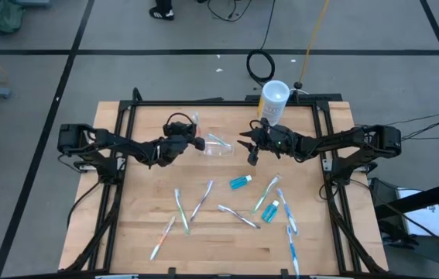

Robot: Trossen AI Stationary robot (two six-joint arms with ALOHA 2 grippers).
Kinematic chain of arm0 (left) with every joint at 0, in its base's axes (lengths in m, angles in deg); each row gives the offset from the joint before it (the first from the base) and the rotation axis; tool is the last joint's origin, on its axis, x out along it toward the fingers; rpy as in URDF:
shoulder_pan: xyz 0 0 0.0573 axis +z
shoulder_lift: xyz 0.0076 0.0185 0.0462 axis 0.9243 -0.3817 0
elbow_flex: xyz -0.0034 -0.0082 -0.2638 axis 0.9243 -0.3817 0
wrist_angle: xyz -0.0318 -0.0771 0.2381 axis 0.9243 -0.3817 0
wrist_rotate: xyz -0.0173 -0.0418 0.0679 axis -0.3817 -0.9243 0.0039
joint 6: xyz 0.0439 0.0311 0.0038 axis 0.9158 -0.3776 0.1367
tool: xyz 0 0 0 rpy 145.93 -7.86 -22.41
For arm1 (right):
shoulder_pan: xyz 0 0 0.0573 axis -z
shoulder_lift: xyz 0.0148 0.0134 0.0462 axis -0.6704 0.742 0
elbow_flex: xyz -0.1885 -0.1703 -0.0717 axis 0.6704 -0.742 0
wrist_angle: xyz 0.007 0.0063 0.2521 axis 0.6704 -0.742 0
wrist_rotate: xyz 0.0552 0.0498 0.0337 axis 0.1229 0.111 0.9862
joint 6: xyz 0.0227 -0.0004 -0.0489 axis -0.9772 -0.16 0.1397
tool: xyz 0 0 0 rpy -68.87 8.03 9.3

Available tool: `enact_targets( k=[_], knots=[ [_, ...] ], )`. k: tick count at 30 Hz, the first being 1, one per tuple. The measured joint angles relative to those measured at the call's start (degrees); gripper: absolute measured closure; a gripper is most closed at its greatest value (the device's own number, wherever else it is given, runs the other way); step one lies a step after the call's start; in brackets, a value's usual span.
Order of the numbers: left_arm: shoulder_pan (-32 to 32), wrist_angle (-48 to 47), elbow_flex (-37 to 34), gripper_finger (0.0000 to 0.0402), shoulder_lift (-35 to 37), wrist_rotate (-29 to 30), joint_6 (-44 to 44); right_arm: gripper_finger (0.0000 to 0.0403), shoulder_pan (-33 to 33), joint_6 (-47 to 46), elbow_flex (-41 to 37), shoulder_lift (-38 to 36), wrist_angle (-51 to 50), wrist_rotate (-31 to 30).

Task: Pick & Place toothbrushing station
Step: Put the top orange toothbrush into the transparent organizer

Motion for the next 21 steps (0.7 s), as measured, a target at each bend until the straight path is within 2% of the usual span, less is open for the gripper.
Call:
enact_targets(
  k=[6,13,21],
  knots=[
    [0.00,-0.32,0.00,0.0371,0.00,-4.03,10.05,0.0273,-0.02,-0.02,0.00,0.00,0.00,0.05],
    [0.15,-1.00,-0.02,0.0367,0.00,-5.66,10.63,0.0273,-0.02,-4.67,0.00,0.02,0.00,0.09],
    [0.16,-1.35,-0.02,0.0298,0.00,-4.80,10.35,0.0273,0.00,-5.18,0.00,0.02,-0.02,0.11]
  ],
)
